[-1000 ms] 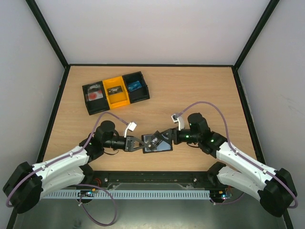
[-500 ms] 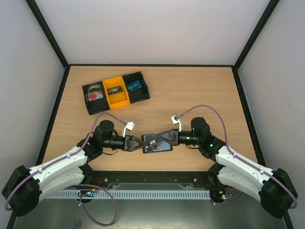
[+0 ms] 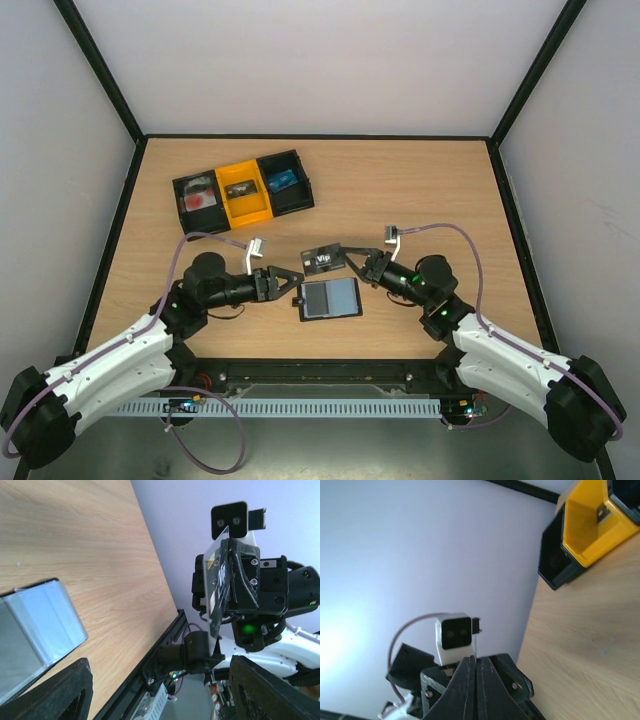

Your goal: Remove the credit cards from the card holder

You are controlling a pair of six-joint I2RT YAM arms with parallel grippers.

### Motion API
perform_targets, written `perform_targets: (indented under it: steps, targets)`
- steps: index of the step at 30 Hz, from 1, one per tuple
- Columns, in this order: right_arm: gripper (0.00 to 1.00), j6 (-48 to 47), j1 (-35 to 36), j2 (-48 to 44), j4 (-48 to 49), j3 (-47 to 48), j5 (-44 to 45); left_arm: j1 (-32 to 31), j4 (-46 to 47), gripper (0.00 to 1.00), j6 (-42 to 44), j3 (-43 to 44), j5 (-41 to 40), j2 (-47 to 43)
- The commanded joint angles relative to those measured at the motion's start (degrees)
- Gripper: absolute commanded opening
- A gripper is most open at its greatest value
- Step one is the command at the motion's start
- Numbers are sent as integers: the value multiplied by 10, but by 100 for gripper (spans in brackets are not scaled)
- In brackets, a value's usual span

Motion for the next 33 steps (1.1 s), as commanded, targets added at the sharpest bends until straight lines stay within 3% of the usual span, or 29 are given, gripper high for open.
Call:
perform_targets:
  steps: [1,15,19,25,26,33]
  targets:
    - [2,55,2,0,78,0,67,5,66,75,-44,-4,-19,0]
    - [2,94,38,57,118,-2,104,5,118,71,-80,16,-37,19]
    - [2,99,54,73,136,-1,108,6,145,54,-98,15,-41,25]
    - [2,100,61,72,134,-5,119,6,149,7,-112,10,-50,20]
    - [2,101,62,71,132,-6,120,7,148,3,-112,8,-53,16]
    - [5,87,62,60,118,-19,122,21,88,3,-90,7,-71,-4]
